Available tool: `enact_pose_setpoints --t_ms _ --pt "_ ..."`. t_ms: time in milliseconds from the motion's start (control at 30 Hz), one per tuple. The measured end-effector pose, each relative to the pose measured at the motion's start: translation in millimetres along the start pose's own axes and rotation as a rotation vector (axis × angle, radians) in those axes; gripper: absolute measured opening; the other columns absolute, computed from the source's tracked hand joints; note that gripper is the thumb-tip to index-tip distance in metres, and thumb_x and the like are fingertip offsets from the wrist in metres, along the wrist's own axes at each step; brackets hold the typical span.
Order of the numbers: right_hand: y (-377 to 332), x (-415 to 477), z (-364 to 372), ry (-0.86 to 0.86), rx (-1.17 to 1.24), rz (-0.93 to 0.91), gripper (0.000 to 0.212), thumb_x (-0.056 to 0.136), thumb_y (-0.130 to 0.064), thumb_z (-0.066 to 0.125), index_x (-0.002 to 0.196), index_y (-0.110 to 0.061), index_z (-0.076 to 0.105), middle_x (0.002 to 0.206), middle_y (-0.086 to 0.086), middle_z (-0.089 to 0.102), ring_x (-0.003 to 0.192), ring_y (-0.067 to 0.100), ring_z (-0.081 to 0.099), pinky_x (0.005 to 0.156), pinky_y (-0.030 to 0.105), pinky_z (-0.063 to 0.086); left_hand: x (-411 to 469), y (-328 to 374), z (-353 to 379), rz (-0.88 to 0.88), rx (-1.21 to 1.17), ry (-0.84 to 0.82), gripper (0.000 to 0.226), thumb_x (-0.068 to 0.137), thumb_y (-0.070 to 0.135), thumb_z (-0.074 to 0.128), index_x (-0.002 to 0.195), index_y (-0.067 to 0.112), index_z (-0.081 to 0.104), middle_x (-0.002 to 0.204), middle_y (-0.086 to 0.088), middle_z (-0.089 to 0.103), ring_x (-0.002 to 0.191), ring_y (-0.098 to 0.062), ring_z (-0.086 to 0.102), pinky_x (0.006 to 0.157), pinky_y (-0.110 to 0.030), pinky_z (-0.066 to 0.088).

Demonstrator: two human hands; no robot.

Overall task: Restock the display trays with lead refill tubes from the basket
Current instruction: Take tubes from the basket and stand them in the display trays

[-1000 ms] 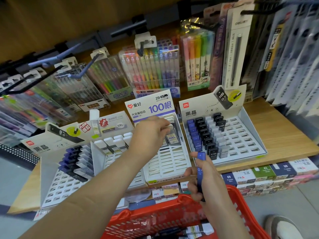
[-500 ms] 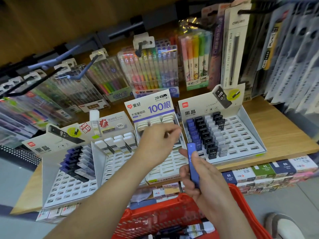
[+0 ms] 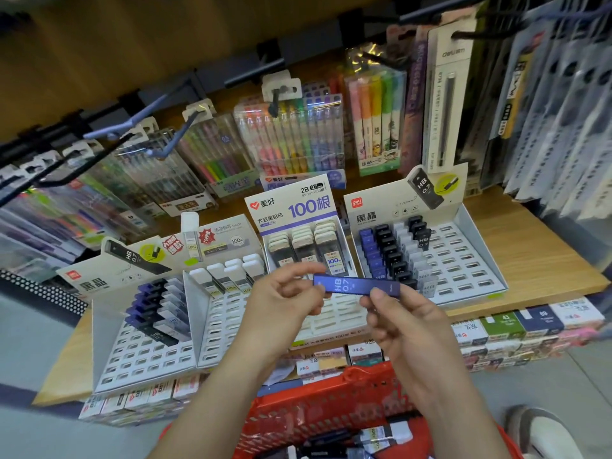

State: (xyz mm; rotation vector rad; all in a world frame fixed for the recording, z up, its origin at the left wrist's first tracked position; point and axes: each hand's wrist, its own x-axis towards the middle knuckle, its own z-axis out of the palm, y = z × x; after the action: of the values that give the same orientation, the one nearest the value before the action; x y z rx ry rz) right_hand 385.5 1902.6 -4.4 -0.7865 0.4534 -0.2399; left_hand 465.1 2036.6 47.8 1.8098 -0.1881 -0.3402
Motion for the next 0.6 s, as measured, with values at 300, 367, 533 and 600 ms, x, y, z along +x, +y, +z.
enact_pose_setpoints --t_ms 300,367,533,600 --pt "-0.6 -1.7 -14.1 0.17 -0.22 -0.025 0.025 0.098 -0.026 0.056 0.087 -0.01 0.073 0.074 0.01 0.073 0.057 0.013 0.062 0.056 0.025 0.045 -12.3 -8.3 15.0 -0.048 -0.046 0.061 0.013 0.076 0.002 0.074 0.087 0.009 0.073 0.078 -0.02 0.069 0.061 -0.019 0.066 0.06 -0.021 0.054" --pt "-0.9 -1.6 -22.1 0.218 -0.311 -0.085 0.02 0.094 -0.019 0.063 0.079 -0.019 0.076 0.072 0.007 0.074 0.058 0.01 0.063 0.06 0.027 0.046 -8.3 -5.6 18.1 -0.008 -0.005 0.113 0.014 0.078 0.002 0.074 0.088 0.012 0.074 0.081 -0.018 0.07 0.061 -0.014 0.065 0.061 -0.019 0.053" --pt "-1.2 2.6 -33.5 0.233 -0.408 -0.147 0.018 0.089 -0.01 0.069 0.078 -0.024 0.075 0.07 0.005 0.072 0.061 0.008 0.063 0.068 0.032 0.048 -0.7 7.5 13.9 0.14 0.152 0.154 0.023 0.085 0.006 0.068 0.086 0.028 0.073 0.077 -0.001 0.073 0.066 -0.009 0.065 0.069 -0.027 0.056" --pt "2.8 5.4 -27.1 0.18 -0.463 -0.144 0.02 0.09 -0.007 0.066 0.085 -0.025 0.073 0.074 0.003 0.073 0.068 0.012 0.067 0.074 0.036 0.053 0.0 11.9 0.1 0.19 0.246 0.165 0.026 0.086 0.007 0.067 0.088 0.032 0.072 0.075 0.001 0.071 0.067 -0.011 0.061 0.071 -0.029 0.054"
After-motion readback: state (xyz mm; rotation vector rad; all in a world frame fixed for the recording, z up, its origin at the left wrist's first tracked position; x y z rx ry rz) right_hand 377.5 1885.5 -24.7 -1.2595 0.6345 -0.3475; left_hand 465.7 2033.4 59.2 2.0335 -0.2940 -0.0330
